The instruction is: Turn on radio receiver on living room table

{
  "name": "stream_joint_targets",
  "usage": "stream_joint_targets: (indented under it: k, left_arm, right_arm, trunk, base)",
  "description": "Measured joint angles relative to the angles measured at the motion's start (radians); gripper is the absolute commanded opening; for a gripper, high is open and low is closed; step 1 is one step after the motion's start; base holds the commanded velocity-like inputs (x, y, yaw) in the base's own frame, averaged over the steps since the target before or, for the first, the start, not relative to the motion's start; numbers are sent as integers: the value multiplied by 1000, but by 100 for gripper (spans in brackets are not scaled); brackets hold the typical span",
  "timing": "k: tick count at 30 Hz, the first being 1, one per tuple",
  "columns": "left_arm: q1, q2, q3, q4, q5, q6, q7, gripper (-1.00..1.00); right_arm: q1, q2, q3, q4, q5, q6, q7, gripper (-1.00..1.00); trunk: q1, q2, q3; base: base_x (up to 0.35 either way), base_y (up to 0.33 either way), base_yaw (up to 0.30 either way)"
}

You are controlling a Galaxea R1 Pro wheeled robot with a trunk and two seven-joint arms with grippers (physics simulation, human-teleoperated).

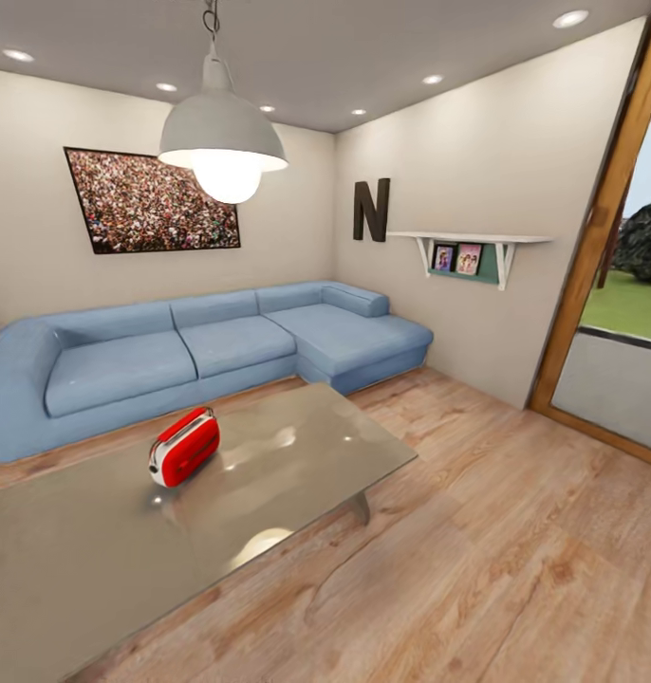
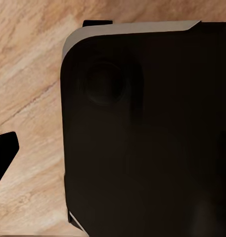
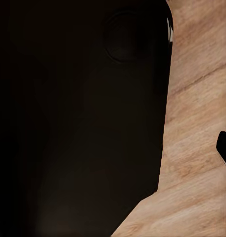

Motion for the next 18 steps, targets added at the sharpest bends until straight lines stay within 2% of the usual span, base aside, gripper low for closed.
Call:
stream_joint_targets:
  k: [18]
  left_arm:
    - [0,0,1,0,0,0,0,100]
  right_arm:
    - [0,0,1,0,1,0,0,100]
  trunk:
    - [0,0,0]
  base:
    - [0,0,280]
